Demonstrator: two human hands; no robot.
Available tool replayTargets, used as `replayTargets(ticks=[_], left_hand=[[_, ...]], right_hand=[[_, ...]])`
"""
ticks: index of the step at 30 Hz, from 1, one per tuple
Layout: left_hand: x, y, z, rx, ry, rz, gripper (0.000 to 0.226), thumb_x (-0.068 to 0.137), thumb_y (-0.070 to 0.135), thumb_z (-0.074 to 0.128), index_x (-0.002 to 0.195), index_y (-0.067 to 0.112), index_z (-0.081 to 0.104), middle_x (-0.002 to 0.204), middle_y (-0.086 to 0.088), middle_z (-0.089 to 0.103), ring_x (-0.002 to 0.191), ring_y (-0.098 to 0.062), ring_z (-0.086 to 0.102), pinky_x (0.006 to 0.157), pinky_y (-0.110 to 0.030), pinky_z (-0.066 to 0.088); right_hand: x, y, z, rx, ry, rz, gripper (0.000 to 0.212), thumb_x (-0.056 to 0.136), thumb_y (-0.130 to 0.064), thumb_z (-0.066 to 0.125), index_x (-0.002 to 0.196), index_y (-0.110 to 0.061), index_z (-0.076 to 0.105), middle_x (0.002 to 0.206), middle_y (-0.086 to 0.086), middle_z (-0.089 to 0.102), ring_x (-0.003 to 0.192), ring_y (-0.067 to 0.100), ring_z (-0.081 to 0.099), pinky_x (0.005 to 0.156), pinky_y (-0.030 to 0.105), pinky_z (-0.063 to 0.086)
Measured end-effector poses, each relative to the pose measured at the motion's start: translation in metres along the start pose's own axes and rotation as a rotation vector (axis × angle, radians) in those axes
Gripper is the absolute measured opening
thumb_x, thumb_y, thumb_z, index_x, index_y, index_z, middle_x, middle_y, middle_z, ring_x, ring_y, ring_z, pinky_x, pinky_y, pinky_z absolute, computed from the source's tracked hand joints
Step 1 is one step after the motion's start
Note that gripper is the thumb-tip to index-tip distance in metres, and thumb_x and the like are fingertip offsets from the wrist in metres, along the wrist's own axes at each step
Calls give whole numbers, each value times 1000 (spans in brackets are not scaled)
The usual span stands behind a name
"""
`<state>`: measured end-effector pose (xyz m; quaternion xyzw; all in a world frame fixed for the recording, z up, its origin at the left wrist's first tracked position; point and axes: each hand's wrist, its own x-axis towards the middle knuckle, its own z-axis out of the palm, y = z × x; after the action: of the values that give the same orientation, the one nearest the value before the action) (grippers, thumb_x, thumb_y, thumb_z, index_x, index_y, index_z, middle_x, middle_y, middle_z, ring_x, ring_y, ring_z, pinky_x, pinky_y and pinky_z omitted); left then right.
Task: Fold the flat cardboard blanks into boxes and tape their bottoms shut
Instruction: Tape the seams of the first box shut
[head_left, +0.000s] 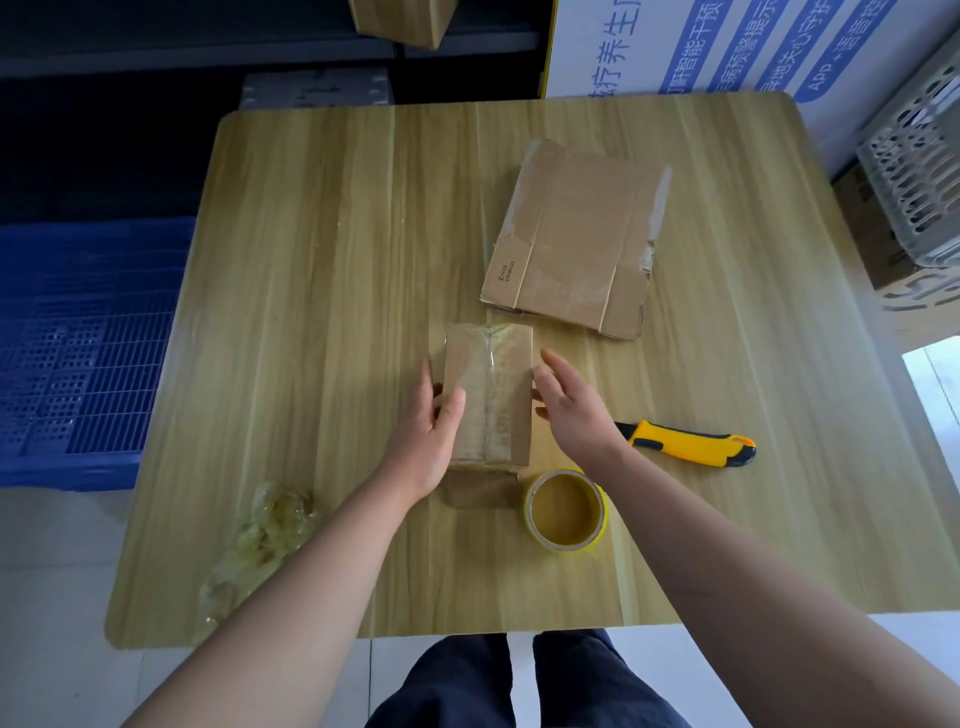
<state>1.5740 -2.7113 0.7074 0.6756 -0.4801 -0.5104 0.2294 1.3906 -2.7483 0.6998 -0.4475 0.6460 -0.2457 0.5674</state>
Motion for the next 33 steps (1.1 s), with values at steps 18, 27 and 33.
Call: replayTargets(ticks=[18, 27, 33], left_hand=[[-95, -52, 46, 140, 107, -122, 21, 101, 33, 40, 106, 23, 58, 102, 6, 64, 97, -12, 60, 75, -24, 43], [-103, -52, 123, 96, -90, -185, 31, 91, 18, 63, 121, 13, 59, 115, 0, 63, 99, -13, 60, 87, -24, 48], [-110, -37, 144, 26, 43, -55, 34, 78, 23, 79, 104, 30, 58, 106, 13, 62, 103, -7, 59, 92, -24, 46]], right_hand=[[-99, 85, -42, -790, -84, -317, 31, 85, -16, 60, 112, -24, 70, 149, 4, 33, 133, 26, 27, 112, 38, 28], [-80, 95, -72, -1161, -177, -521, 30, 87, -9, 62, 111, -25, 71, 151, 6, 36, 137, 30, 32, 109, 43, 35], [-89, 98, -85, -818, -100, -486, 17, 79, -26, 77, 96, -26, 77, 143, 5, 42, 132, 30, 29, 110, 42, 25]])
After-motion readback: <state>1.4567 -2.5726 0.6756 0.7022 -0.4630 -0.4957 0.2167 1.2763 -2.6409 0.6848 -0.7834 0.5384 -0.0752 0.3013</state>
